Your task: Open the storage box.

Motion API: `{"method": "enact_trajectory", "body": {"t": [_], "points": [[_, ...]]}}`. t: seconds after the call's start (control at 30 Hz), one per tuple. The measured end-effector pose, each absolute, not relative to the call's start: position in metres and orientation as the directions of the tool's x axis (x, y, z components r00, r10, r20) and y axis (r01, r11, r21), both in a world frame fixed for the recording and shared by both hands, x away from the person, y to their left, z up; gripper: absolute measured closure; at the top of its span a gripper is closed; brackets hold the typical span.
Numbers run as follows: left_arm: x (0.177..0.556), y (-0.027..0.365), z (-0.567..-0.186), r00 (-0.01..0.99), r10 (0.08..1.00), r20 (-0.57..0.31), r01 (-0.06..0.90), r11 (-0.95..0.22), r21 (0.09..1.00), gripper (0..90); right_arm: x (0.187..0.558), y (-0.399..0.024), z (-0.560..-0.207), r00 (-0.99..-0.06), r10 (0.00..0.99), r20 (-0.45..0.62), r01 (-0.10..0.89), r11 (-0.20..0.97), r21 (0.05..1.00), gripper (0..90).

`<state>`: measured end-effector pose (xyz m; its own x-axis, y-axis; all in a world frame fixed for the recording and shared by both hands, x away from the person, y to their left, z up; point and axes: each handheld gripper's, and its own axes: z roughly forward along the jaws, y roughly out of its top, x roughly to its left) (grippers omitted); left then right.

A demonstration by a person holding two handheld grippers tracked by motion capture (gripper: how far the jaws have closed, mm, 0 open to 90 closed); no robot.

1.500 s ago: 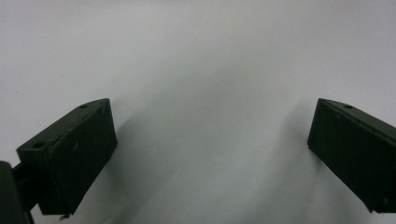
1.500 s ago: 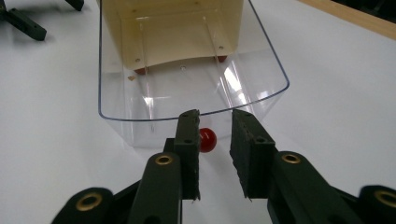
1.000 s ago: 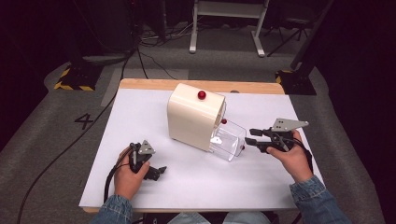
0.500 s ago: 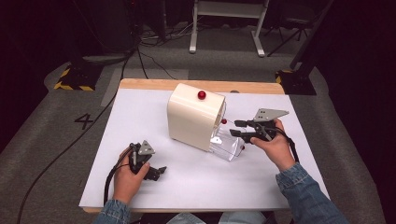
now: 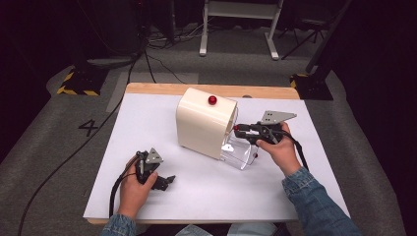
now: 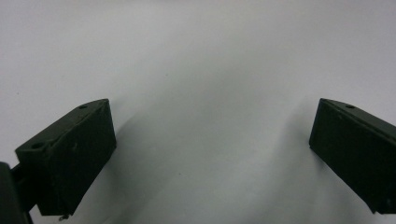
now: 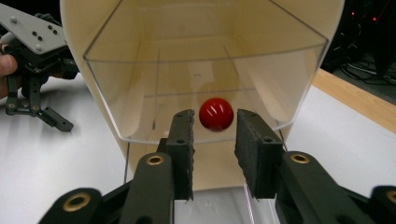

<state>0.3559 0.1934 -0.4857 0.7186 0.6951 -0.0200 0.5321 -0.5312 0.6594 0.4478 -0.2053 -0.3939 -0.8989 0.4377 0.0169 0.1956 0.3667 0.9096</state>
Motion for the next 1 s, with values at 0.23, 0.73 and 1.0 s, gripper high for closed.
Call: {"method": "enact_trajectory", "body": {"t": [0.23,0.73,1.0], "points": [[0.356,0.193,-0.486,0.718,0.696,-0.023,0.533,-0.529,0.660,0.5,0.449,-0.205,-0.394,-0.900,0.436,0.008,0.183,0.362,0.914,74.5],[0.357,0.193,-0.486,0.718,0.696,-0.030,0.538,-0.527,0.658,0.4,0.438,-0.220,-0.389,-0.892,0.452,-0.010,0.178,0.371,0.911,74.6],[0.357,0.193,-0.486,0.718,0.695,-0.032,0.540,-0.528,0.656,0.4,0.428,-0.236,-0.387,-0.885,0.466,-0.006,0.188,0.369,0.910,74.6]]}}
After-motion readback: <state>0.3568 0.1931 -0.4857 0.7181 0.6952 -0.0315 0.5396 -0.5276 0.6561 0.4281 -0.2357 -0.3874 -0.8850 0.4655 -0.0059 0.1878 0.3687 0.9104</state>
